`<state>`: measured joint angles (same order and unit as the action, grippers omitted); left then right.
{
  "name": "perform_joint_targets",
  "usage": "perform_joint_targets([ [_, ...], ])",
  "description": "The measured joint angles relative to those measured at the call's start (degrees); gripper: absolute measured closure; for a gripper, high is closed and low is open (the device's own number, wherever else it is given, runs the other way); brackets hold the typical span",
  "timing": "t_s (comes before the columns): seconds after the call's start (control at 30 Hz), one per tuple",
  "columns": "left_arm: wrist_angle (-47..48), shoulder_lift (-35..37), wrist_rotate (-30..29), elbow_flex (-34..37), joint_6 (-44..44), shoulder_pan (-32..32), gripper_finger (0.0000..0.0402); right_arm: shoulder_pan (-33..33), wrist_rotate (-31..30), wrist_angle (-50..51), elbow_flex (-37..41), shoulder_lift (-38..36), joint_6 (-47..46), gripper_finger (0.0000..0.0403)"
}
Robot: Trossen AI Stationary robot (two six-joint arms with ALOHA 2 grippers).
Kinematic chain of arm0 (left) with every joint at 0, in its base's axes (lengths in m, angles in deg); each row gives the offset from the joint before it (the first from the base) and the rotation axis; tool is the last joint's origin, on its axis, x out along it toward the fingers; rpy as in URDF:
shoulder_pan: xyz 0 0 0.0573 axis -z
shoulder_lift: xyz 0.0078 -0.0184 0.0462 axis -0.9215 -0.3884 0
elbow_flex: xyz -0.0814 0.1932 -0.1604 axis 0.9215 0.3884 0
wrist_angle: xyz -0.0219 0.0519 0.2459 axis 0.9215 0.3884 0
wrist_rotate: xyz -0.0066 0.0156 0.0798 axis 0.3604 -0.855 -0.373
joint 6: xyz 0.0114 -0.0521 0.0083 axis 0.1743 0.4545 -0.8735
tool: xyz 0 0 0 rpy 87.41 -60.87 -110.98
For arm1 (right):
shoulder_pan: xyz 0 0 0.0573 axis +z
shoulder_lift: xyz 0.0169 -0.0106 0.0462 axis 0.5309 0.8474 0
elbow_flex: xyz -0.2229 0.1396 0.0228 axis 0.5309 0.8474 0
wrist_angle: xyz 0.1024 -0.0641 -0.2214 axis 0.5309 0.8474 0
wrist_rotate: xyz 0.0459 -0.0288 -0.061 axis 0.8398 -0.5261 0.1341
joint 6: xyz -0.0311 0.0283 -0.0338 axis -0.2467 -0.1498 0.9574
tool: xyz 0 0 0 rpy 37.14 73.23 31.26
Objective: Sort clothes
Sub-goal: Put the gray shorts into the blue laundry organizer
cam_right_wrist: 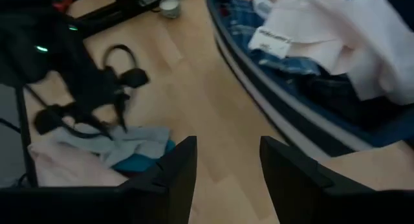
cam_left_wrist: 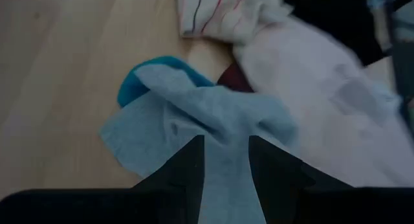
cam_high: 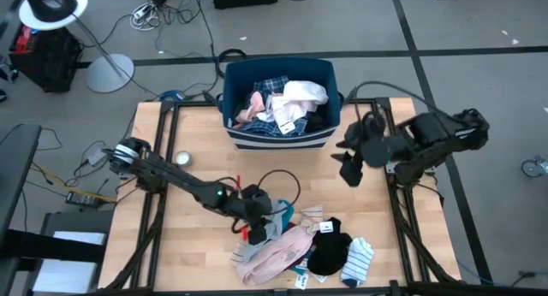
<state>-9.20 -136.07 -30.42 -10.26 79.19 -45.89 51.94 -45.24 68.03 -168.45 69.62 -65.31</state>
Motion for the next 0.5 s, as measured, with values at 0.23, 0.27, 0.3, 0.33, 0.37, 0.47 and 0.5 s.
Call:
perform_joint_targets([
  [0.23,0.62,-8.2,6.55,-2.12,1.37,-3.12,0.0292,8.61,-4.55,0.1,0.0,2.68,-5.96,0.0233],
  [0.27,0.45,-9.04,7.89,-2.26,1.44,-3.55,0.031,9.81,-5.2,0.09,0.0,3.15,-7.01,0.0233],
  [0.3,0.48,-9.59,8.55,-2.28,1.16,-3.73,0.0333,11.01,-5.9,0.13,0.0,3.78,-8.04,0.0233],
  [0.33,0.63,-9.67,8.71,-2.28,0.21,-3.92,0.0361,12.01,-6.72,0.12,0.0,4.48,-9.06,0.0233],
  [0.37,0.59,-9.59,8.68,-2.28,-0.66,-4.02,0.038,13.14,-7.63,0.28,0.0,5.22,-10.16,0.0233],
  [0.47,1.81,-6.78,8.5,-2.26,-2.61,-4.06,0.0394,16.29,-11.51,1.49,0.0,8.46,-13.66,0.0234],
  [0.5,3.06,-5.19,7.78,-2.69,-3.35,-4.06,0.0396,17.14,-12.77,2.15,0.0,9.74,-14.64,0.0234],
])
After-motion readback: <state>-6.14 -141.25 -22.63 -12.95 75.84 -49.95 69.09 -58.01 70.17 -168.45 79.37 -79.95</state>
